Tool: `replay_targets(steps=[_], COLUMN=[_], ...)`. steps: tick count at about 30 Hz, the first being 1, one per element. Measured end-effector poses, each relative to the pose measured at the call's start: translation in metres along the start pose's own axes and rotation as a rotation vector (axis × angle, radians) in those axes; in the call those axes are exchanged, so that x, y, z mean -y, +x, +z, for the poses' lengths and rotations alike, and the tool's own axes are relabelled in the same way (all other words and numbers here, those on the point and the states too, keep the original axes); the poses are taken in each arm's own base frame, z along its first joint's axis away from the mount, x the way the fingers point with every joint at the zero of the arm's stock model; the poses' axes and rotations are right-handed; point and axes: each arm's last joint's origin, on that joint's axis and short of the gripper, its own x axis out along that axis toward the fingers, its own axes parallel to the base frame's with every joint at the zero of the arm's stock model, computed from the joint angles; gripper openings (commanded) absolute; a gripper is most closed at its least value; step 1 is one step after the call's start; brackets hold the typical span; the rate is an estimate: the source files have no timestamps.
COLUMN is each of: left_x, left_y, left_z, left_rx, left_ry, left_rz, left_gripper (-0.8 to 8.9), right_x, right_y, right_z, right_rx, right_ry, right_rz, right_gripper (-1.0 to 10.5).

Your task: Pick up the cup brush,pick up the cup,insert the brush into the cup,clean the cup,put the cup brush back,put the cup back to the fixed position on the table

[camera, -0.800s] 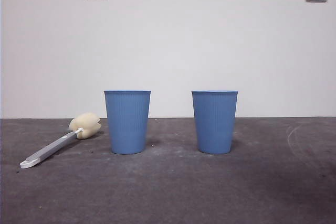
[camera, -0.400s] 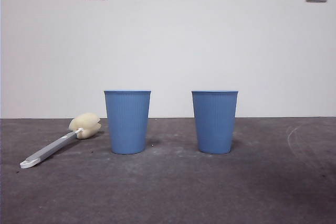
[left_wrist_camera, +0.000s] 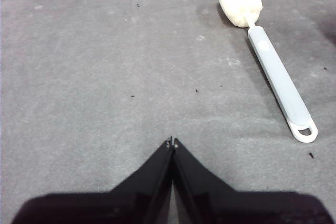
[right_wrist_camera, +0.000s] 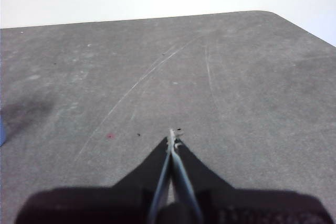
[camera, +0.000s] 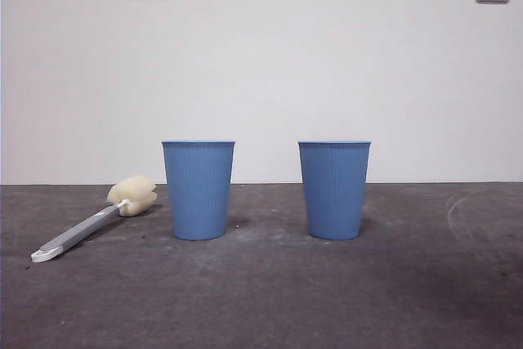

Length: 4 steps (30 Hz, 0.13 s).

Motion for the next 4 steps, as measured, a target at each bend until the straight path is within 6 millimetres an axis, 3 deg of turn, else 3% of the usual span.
replay_targets(steps=[4], left_x=[0.0000], left_y=[0.0000], left_z=[0.0000], left_rx=[0.000], left_ry=[0.000], left_rz=[0.000], left_gripper=[-0.03], right_x=[0.0000], right_y=[0.0000], right_z=[0.0000], right_rx=[0.000], right_ry=[0.000], right_rz=[0.000], right_gripper=[0.0])
